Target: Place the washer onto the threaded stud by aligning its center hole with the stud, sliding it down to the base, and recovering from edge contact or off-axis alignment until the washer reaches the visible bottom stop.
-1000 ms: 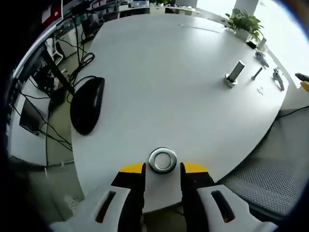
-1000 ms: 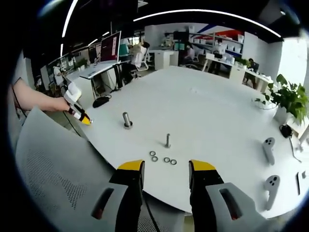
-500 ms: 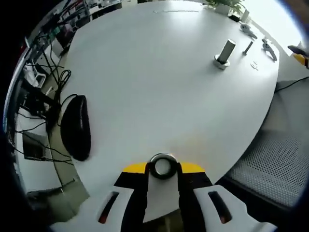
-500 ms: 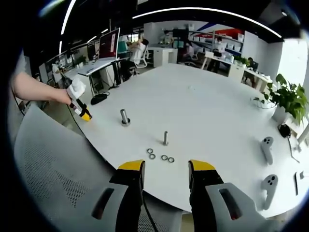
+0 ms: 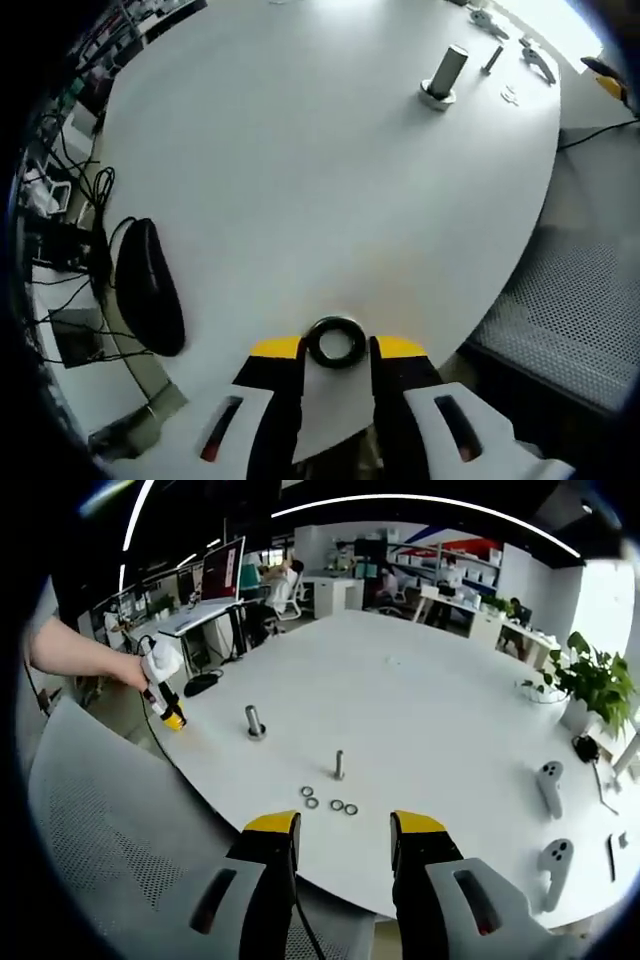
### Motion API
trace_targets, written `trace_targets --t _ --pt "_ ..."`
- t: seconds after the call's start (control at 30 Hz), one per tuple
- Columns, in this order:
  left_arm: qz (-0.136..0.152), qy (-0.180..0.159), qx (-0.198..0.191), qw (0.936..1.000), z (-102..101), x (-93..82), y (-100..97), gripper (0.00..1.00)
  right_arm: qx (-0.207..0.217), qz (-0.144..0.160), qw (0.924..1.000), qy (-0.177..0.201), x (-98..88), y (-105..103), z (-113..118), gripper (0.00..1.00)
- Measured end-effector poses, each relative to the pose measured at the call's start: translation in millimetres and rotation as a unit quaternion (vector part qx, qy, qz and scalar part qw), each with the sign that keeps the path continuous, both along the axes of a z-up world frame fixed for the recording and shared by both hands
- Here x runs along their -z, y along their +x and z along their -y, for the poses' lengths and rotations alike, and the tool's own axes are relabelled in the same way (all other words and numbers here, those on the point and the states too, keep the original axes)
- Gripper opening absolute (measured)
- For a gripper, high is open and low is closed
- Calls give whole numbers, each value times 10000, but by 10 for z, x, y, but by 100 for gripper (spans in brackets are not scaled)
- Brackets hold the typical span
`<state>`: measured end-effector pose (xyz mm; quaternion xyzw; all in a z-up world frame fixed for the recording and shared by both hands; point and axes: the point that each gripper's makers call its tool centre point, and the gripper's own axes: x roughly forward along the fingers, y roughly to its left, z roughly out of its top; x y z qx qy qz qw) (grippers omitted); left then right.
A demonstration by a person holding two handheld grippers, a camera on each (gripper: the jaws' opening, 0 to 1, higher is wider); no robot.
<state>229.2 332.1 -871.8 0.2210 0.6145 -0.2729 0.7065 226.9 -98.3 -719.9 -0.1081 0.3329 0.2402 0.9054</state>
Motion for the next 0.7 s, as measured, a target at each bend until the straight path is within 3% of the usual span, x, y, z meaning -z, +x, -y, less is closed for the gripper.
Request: trace_targets --t 0.1,0.13,0.17,0.3,0.7 --pt "-72 88 163 9998 27 6 -32 31 6 17 10000 8 -7 0 0 38" --pt "-4 297 420 9987 -18 6 -10 30 6 19 10000 10 -6 3 2 38" --pt "-51 190 220 9996 27 -7 -41 30 5 21 10000 14 -7 4 2 38" --pt "-35 152 252 9996 -4 -30 -46 30 4 28 10000 27 -9 7 -3 38" --pt "113 78 562 9983 -24 -16 -29 29 -10 42 10000 68 -17 12 -15 37"
